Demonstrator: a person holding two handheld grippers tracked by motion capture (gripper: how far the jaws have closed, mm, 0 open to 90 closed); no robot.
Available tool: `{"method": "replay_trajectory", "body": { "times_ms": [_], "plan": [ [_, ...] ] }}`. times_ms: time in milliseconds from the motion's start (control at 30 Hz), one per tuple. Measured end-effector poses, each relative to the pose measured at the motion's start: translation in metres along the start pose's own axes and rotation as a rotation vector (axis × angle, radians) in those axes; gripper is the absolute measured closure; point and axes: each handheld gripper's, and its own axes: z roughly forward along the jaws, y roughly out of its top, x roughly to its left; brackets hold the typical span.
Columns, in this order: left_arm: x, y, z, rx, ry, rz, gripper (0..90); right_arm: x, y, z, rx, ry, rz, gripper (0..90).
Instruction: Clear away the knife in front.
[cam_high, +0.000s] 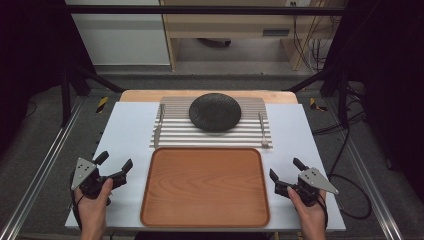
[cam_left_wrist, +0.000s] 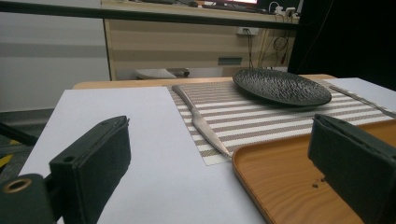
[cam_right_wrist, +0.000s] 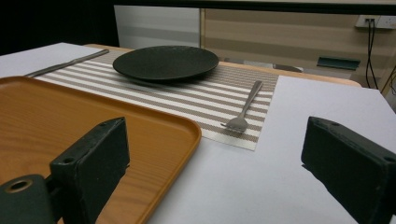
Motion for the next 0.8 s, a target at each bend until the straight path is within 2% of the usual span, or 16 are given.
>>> {"method": "replay_trajectory", "body": {
  "times_ms": [133, 333, 433, 567, 800],
  "plan": [
    [-0.001, 0.000, 0.000, 0.012, -0.017, -0.004, 5.9, 0.001, 0.000, 0.000, 0.009, 0.011, 0.004, 6.3],
    [-0.004, -0.001, 0.002, 0.028, -0.003, 0.019, 7.0, 0.000, 0.001, -0.001, 0.016, -0.007, 0.012, 6.1],
    [-0.003, -0.001, 0.002, 0.035, 0.037, 0.036, 6.3, 0.000, 0.001, -0.001, 0.024, -0.022, 0.014, 5.9],
    [-0.004, -0.003, 0.004, 0.056, 0.028, 0.031, 6.3, 0.007, 0.001, 0.003, 0.076, -0.054, -0.022, 6.6],
    [-0.008, -0.004, 0.003, 0.079, 0.051, 0.085, 6.2, 0.014, 0.003, 0.002, 0.094, -0.059, -0.047, 6.5]
  ]
}}
